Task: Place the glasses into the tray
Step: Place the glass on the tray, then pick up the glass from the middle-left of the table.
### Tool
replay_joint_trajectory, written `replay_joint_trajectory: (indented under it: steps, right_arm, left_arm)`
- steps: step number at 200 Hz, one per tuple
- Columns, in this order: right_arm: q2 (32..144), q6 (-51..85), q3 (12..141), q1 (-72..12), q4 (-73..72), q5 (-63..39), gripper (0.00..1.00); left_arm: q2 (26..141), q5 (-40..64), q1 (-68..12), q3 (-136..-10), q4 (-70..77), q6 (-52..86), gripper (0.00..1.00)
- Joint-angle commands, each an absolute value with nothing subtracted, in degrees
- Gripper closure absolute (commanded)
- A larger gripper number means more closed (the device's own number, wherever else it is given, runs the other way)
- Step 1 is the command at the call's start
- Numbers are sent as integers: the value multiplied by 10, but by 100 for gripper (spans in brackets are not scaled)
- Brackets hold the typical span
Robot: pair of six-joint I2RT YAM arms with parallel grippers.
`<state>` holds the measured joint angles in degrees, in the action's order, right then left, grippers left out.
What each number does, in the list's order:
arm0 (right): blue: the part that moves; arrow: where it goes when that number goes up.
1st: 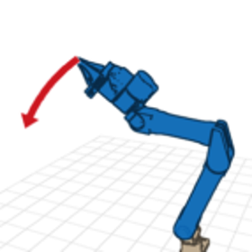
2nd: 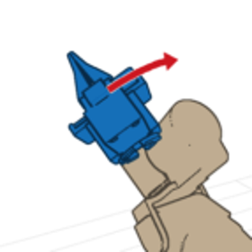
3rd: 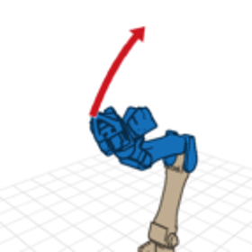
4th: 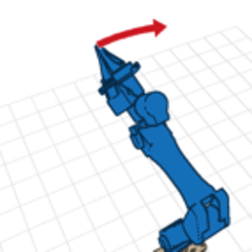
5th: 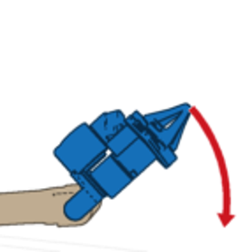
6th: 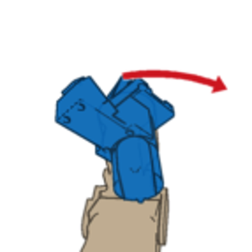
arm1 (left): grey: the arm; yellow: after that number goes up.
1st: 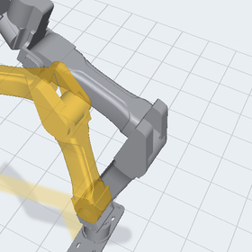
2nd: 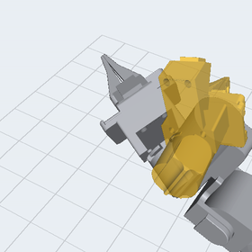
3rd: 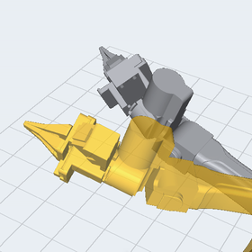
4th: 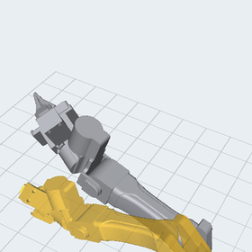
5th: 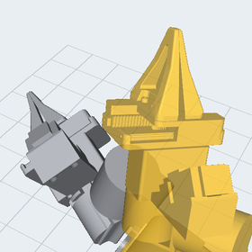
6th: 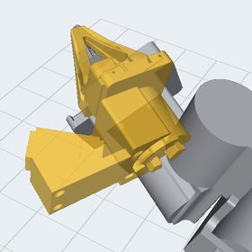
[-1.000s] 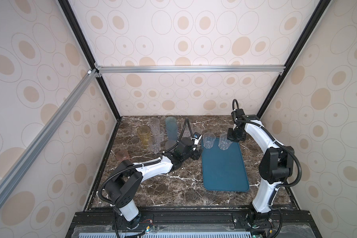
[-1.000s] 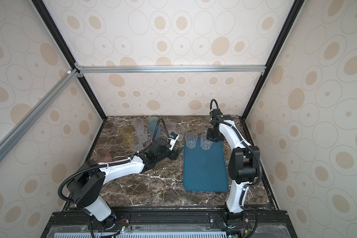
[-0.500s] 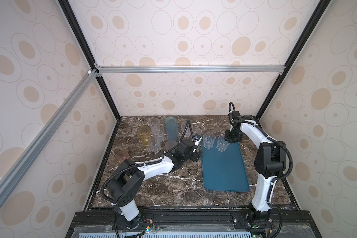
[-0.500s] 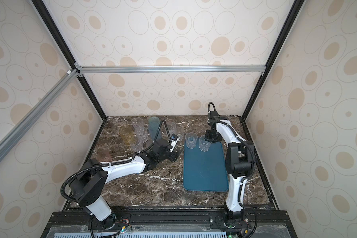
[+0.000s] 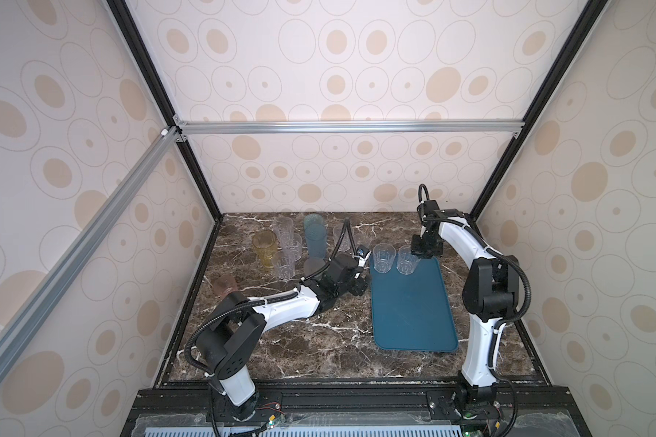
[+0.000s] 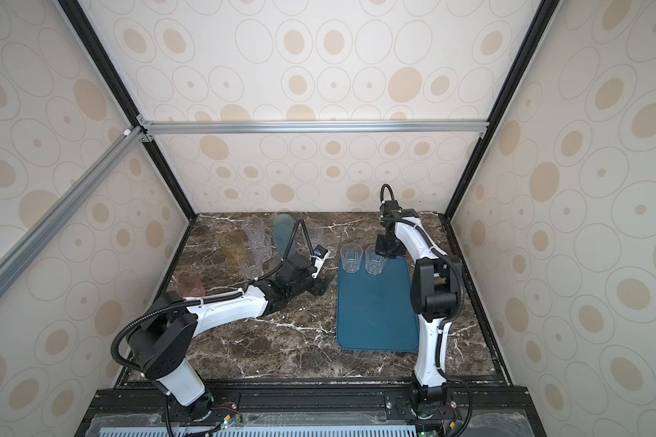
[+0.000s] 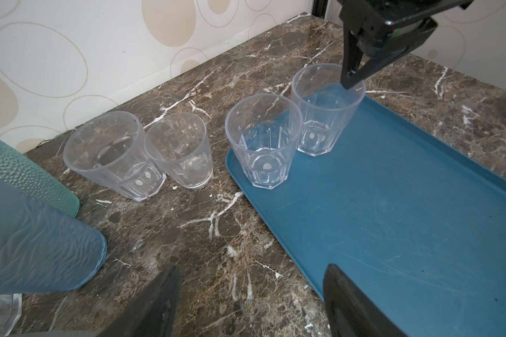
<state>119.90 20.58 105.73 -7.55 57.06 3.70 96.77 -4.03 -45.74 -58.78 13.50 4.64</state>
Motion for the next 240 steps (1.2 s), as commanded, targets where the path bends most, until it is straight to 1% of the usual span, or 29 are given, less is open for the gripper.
replay_joint_trajectory:
  steps: [1, 14, 39, 62, 82, 100, 121, 146, 163, 200, 219, 240]
  right_arm:
    - [1209, 203, 1063, -82, 580, 40, 96]
    - [1207, 203, 1065, -83, 582, 36, 91]
    - [1199, 202, 1068, -83, 587, 27, 77]
    - [1182, 199, 1073, -83, 597, 26, 64]
    - [1157, 199, 1073, -83, 604, 23, 58]
    - [1127, 205, 1065, -83, 604, 8, 57]
    - [1081, 219, 1026, -83, 580, -23, 56]
    - [1020, 246, 959, -83, 535, -47, 56]
    - [991, 255, 929, -83, 521, -58, 56]
    - [967, 261, 883, -83, 514, -65, 56]
    - [963, 267, 865, -85, 507, -78, 56]
    - [956, 273, 854, -93, 501, -81, 56]
  left_arm:
    - [969, -49, -463, -612, 119, 33, 23]
    - [969, -51, -463, -612, 119, 35, 23]
    - [970, -60, -463, -621, 106, 39, 23]
    - [978, -98, -463, -655, 58, 38, 23]
    - [988, -127, -462, -695, 8, 30, 23]
    - [996, -150, -458, -731, -29, 38, 22]
    - [1016, -145, -445, -787, -78, 47, 22]
    - [1052, -111, -417, -863, -130, 38, 23]
    - [1082, -71, -388, -917, -161, 38, 24]
    - [1178, 7, -313, -1089, -259, 57, 32]
    - [1225, 25, -286, -1174, -309, 61, 37]
    - [1232, 23, -266, -1205, -335, 60, 38]
